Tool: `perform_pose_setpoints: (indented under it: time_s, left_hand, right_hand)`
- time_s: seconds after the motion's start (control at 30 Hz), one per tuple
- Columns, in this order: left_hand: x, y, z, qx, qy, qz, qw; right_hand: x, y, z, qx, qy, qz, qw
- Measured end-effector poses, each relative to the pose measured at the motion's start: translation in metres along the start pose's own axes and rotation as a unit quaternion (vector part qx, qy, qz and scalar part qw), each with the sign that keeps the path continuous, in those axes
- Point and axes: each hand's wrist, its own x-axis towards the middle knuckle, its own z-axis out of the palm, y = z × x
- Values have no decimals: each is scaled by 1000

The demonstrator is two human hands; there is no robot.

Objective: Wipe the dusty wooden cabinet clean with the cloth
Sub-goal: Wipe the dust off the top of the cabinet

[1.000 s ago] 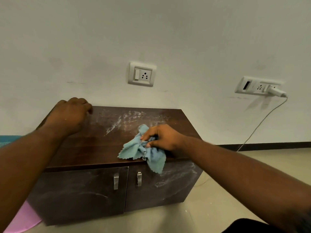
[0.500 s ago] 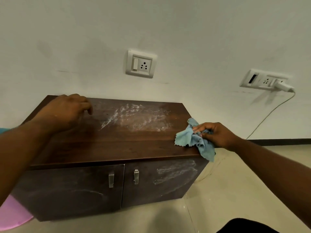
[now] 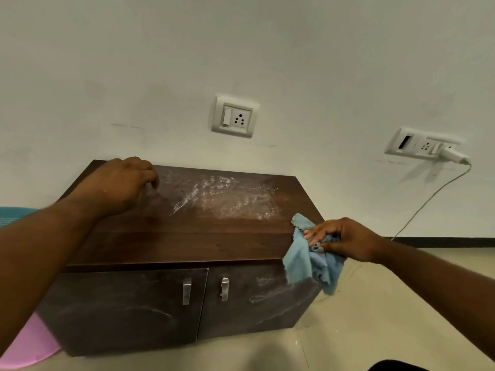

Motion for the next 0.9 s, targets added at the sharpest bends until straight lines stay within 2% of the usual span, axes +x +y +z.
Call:
perform_pose_setpoints:
  time_s: [0.1, 0.2, 0.3, 0.43, 0.47, 0.53, 0.6, 0.67, 0.8, 0.9]
  left_hand:
    - [-5, -7, -2, 23, -38, 4, 999]
    - [0, -5, -6, -25, -12, -42, 999]
    - [8, 5, -7, -65, 15, -69, 995]
    - [8, 5, 0, -71, 17, -62, 995]
    - [8, 2, 1, -84, 13, -70, 994]
    - [9, -5, 2, -112, 11, -106, 988]
    - [9, -8, 3, -124, 15, -138, 982]
    - [7, -6, 6, -137, 20, -143, 980]
    - [9, -5, 7, -147, 28, -130, 980]
    - [18, -15, 5, -135, 30, -136, 981]
  right_hand:
    - [34, 5, -5, -85, 106, 52, 989]
    - [78, -13, 18, -119, 158, 93, 976]
    - [89, -31, 41, -96, 117, 42, 988]
    - [51, -25, 31, -49, -4, -46, 998]
    - [47, -17, 20, -41, -7, -30, 999]
    - [53, 2, 0, -37, 44, 32, 998]
    - [77, 17, -7, -94, 132, 89, 983]
    - [106, 22, -4, -163, 176, 123, 963]
    - [140, 25, -10, -179, 178, 139, 958]
    - [159, 28, -23, -180, 197, 206, 942]
